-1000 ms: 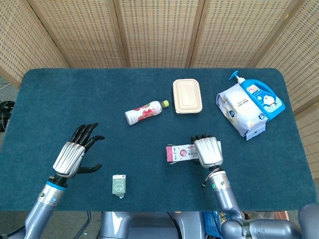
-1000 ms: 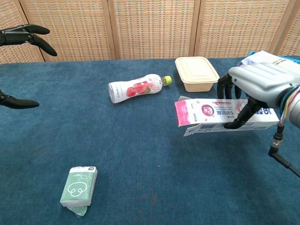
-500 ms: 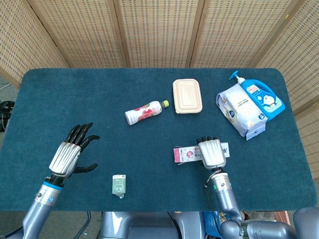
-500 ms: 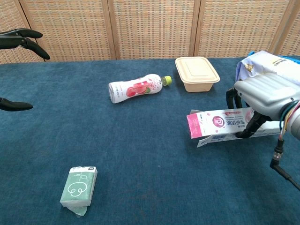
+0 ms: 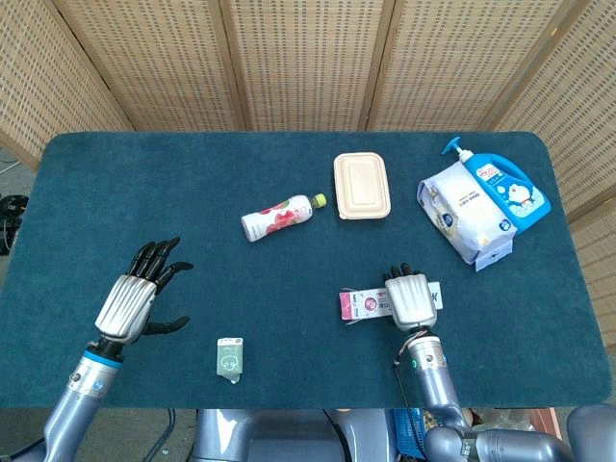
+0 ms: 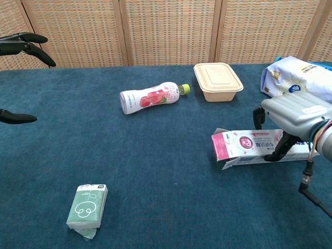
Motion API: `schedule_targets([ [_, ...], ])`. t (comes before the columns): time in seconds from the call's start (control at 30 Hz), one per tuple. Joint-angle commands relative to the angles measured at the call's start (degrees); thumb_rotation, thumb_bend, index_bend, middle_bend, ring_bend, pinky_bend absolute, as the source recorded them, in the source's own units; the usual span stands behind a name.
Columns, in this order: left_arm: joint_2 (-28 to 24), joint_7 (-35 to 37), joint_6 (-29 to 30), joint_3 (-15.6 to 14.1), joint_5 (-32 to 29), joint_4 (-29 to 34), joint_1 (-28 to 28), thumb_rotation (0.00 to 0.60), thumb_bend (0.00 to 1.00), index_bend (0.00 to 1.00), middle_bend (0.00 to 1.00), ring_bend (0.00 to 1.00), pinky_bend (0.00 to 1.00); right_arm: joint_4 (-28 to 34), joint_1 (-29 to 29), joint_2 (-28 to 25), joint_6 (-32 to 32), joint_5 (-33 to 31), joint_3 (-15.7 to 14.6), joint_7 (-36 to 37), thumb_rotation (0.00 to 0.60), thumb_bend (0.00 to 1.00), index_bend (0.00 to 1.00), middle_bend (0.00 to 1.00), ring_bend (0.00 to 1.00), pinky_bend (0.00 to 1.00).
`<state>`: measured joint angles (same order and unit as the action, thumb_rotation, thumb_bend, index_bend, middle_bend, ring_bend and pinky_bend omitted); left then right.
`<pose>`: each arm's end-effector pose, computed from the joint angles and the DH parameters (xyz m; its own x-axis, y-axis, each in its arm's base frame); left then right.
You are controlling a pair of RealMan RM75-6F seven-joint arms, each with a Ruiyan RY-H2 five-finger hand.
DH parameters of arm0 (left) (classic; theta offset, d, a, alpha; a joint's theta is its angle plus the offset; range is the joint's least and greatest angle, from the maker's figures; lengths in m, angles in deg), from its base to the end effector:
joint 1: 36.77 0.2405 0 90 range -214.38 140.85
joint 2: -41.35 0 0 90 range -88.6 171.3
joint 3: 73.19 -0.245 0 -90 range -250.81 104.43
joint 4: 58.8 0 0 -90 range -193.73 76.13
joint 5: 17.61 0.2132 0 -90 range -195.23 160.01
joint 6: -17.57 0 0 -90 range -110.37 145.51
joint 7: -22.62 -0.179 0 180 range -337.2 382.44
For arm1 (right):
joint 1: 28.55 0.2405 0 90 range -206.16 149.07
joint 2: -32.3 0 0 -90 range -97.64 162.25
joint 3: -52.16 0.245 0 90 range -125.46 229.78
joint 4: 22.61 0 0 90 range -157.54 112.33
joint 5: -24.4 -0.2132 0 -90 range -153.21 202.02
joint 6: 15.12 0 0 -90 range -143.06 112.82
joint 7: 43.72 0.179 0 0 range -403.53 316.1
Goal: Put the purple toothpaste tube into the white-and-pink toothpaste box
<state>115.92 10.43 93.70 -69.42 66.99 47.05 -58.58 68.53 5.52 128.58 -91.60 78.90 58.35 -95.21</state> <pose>-0.1595 0.2675 0.0610 0.2421 0.1069 0.9643 0.9236 -0.3298 -0.1953 -0.1645 -0.3148 -0.0356 0.6657 -0.1572 0.7295 -0.7462 -0.1520 0.6481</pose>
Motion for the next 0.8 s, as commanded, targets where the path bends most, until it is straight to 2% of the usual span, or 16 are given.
schedule_targets([
  [0.03,0.2,0.1,0.0,0.0,0.2,-0.1,0.0,0.600,0.15,0.23,0.00,0.00,0.00,0.4,-0.2,-0.4,0.5,-0.7,0.3,-0.3,0.600,0.16,0.38,0.19,0.10,0.38],
  [0.27,0.4,0.4,0.1,0.2,0.5,-0.1,0.2,0.600,0.16,0.23,0.00,0.00,0.00,1.3,-0.7,-1.3,1.4,-2.5,0.5,-0.7,0.600,0.11,0.26,0.06,0.00,0.24],
  [0.37,0.4,0.4,0.1,0.2,0.6,-0.1,0.3,0.600,0.15,0.23,0.00,0.00,0.00,2.9,-0.6,-2.1,1.7,-4.9,0.7,-2.6,0.600,0.09,0.19,0.00,0.00,0.17],
  [0.47,0.4,0.3,0.3,0.3,0.6,0.0,0.4,0.600,0.15,0.23,0.00,0.00,0.00,4.0,-0.7,-2.9,1.3,-4.8,0.8,-2.8,0.600,0.08,0.14,0.00,0.00,0.10],
  [0.6,0.5,0.3,0.5,0.3,0.6,-0.1,0.6,0.600,0.15,0.23,0.00,0.00,0.00,5.3,-1.2,-4.1,0.4,-3.1,0.5,-1.7,0.600,0.07,0.12,0.00,0.00,0.01],
  [0.7,0.8,-0.3,1.4,0.2,1.0,-0.6,1.1,0.600,0.15,0.22,0.00,0.00,0.00,7.7,-2.5,-6.7,-0.9,0.0,-0.1,1.0,0.600,0.06,0.11,0.00,0.00,0.00],
  [0.8,1.2,-1.5,3.1,-0.6,2.3,-1.0,2.2,0.600,0.15,0.20,0.00,0.00,0.00,10.7,-4.9,-11.2,-2.6,5.8,-2.2,6.3,0.600,0.05,0.11,0.00,0.00,0.00],
])
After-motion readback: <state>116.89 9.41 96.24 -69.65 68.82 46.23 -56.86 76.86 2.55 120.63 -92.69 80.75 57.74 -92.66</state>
